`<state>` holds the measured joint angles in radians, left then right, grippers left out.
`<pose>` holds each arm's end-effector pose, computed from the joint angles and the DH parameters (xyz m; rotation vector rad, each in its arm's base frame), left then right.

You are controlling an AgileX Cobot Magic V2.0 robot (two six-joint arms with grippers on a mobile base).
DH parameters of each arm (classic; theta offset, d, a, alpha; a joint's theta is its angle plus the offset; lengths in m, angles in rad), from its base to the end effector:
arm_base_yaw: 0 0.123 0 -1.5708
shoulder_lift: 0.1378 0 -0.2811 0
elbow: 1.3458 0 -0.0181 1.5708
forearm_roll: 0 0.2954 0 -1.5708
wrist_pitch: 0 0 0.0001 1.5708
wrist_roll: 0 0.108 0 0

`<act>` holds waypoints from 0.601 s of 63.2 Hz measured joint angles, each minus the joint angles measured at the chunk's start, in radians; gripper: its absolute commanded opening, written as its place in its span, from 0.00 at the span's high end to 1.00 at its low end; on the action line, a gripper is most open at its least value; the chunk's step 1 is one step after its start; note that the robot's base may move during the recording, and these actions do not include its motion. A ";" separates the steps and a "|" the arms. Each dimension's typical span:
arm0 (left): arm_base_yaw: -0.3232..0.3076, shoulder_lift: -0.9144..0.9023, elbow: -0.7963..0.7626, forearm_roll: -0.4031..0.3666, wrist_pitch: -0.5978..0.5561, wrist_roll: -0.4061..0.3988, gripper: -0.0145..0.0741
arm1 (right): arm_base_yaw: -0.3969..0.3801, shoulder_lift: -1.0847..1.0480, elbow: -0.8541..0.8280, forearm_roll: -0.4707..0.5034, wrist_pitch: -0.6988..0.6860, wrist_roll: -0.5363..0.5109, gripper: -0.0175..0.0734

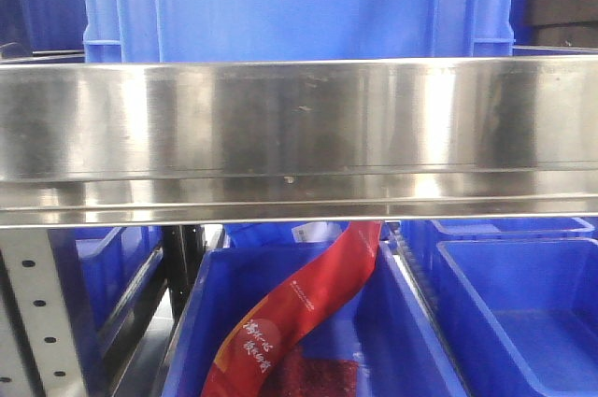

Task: Grab block from conveyor and place in blue bin
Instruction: 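Open both grippers to drop the blocks into the blue bins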

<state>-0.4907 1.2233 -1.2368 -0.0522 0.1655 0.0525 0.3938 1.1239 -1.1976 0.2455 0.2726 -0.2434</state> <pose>0.3006 -0.1617 0.4386 0.4078 1.5978 -0.3816 0.2839 0.1256 0.4447 -0.3840 1.6419 0.3464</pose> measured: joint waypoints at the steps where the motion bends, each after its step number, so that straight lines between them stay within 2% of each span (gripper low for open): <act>1: 0.000 0.013 -0.011 -0.003 0.000 0.000 0.96 | 0.004 0.013 -0.009 0.000 -0.002 0.000 0.99; 11: 0.000 0.137 -0.105 -0.016 0.003 0.000 0.96 | 0.030 0.146 -0.085 0.002 -0.027 0.000 0.99; 23: 0.000 0.207 -0.132 -0.018 0.026 0.000 0.94 | 0.038 0.254 -0.100 0.002 -0.070 0.000 0.99; 27: 0.000 0.221 -0.132 -0.018 0.035 0.000 0.86 | 0.038 0.278 -0.100 0.002 -0.080 0.000 0.99; 32: 0.000 0.229 -0.133 -0.018 0.039 0.000 0.69 | 0.038 0.302 -0.100 0.002 -0.093 0.000 0.97; 35: 0.000 0.234 -0.133 -0.018 0.039 0.000 0.59 | 0.038 0.316 -0.100 0.002 -0.098 0.000 0.92; 38: 0.000 0.238 -0.133 -0.018 0.039 0.000 0.51 | 0.038 0.327 -0.100 0.002 -0.108 0.000 0.81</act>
<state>-0.4907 1.4613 -1.3702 -0.0701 0.2046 0.0525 0.4315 1.4511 -1.2978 0.2479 0.1647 -0.2434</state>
